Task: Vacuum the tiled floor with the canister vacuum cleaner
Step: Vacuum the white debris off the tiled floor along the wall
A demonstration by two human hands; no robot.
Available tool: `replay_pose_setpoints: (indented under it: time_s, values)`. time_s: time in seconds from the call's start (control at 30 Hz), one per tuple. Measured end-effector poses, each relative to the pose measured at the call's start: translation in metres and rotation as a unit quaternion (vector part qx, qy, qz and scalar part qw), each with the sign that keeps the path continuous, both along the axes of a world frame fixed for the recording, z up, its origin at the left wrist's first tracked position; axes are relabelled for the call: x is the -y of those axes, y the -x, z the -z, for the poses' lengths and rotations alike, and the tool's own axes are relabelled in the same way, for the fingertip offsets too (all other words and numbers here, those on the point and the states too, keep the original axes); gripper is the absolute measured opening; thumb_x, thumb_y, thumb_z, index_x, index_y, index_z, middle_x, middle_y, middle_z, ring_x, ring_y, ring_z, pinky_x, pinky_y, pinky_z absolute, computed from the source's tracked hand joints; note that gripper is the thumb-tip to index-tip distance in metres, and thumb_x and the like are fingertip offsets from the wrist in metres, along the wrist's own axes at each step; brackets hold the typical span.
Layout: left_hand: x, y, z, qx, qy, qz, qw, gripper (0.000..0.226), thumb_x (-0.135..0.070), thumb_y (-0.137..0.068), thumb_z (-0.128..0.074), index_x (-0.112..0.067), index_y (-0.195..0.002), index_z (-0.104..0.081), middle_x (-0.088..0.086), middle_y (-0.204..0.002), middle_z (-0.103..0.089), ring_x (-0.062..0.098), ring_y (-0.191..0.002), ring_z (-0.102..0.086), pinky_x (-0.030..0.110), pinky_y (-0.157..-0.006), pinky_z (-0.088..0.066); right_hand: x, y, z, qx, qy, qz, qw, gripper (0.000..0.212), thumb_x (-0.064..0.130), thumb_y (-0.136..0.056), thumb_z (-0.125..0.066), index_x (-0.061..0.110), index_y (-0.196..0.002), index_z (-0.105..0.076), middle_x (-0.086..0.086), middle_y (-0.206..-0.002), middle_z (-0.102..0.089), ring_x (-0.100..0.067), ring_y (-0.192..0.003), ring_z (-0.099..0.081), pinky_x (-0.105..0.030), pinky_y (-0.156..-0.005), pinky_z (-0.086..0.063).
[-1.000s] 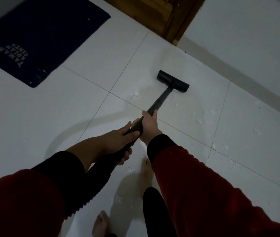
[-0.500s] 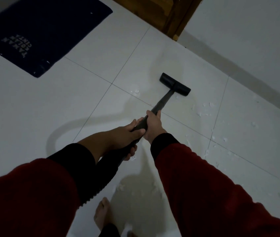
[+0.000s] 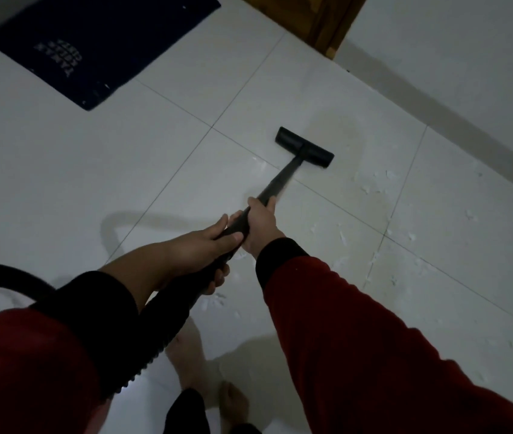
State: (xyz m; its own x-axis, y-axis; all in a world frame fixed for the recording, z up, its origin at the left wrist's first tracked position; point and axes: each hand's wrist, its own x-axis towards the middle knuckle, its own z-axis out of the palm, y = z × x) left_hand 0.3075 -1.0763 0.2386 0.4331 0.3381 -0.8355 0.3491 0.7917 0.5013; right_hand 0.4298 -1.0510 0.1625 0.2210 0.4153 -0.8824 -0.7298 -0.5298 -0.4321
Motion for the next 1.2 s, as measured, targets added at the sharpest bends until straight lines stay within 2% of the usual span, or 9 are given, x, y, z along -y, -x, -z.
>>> replay_pose_setpoints:
  time_s: [0.17,0.37,0.5,0.73,0.93,1.2]
  values:
    - [0.034,0.02,-0.018,-0.017,-0.005,-0.009,1.0,0.062,-0.038,-0.097,-0.047,-0.051,-0.147,-0.012,0.01,-0.071,-0.048,0.01,-0.043,-0.046,0.02,-0.042,-0.043,0.031,0.022,-0.012,-0.017,0.005,-0.011,1.0,0.067,0.017,-0.1,-0.045,0.052,-0.147,-0.014,-0.005,-0.071,-0.042,-0.014,-0.05,-0.042,-0.022,-0.042,-0.043]
    - [0.075,0.059,-0.033,-0.03,0.003,-0.031,0.999,0.059,-0.039,-0.096,-0.047,-0.053,-0.145,-0.016,0.009,-0.07,-0.047,0.008,-0.041,-0.045,0.019,-0.041,-0.042,0.069,0.064,-0.023,-0.037,0.004,-0.018,0.999,0.066,0.017,-0.1,-0.045,0.053,-0.146,-0.015,-0.005,-0.07,-0.042,-0.014,-0.05,-0.042,-0.024,-0.045,-0.043]
    - [0.106,0.089,-0.034,-0.035,0.008,-0.032,0.999,0.06,-0.039,-0.096,-0.048,-0.052,-0.145,-0.016,0.008,-0.068,-0.049,0.009,-0.041,-0.046,0.02,-0.041,-0.043,0.101,0.095,-0.026,-0.04,0.008,-0.02,0.999,0.066,0.016,-0.1,-0.045,0.051,-0.147,-0.015,-0.005,-0.074,-0.042,-0.014,-0.051,-0.042,-0.019,-0.039,-0.043]
    - [0.161,0.15,-0.037,-0.028,0.007,-0.014,0.999,0.058,-0.039,-0.097,-0.046,-0.052,-0.145,-0.016,0.009,-0.07,-0.048,0.009,-0.042,-0.045,0.019,-0.04,-0.042,0.159,0.157,-0.028,-0.03,0.011,-0.016,0.999,0.067,0.017,-0.1,-0.044,0.052,-0.147,-0.013,-0.005,-0.073,-0.043,-0.014,-0.05,-0.042,-0.023,-0.042,-0.044]
    - [0.205,0.204,-0.037,-0.027,0.007,-0.013,1.0,0.06,-0.037,-0.097,-0.048,-0.054,-0.145,-0.015,0.009,-0.068,-0.049,0.009,-0.043,-0.046,0.02,-0.039,-0.043,0.204,0.209,-0.032,-0.03,0.009,-0.014,0.999,0.067,0.017,-0.1,-0.044,0.052,-0.147,-0.013,-0.006,-0.074,-0.043,-0.014,-0.05,-0.042,-0.021,-0.04,-0.045]
    - [0.257,0.235,-0.039,-0.017,0.012,-0.038,0.999,0.059,-0.034,-0.096,-0.049,-0.054,-0.142,-0.018,0.009,-0.066,-0.048,0.011,-0.044,-0.044,0.019,-0.04,-0.043,0.252,0.242,-0.034,-0.021,0.009,-0.02,1.0,0.066,0.016,-0.1,-0.044,0.052,-0.147,-0.014,-0.006,-0.074,-0.043,-0.014,-0.049,-0.041,-0.021,-0.039,-0.043]
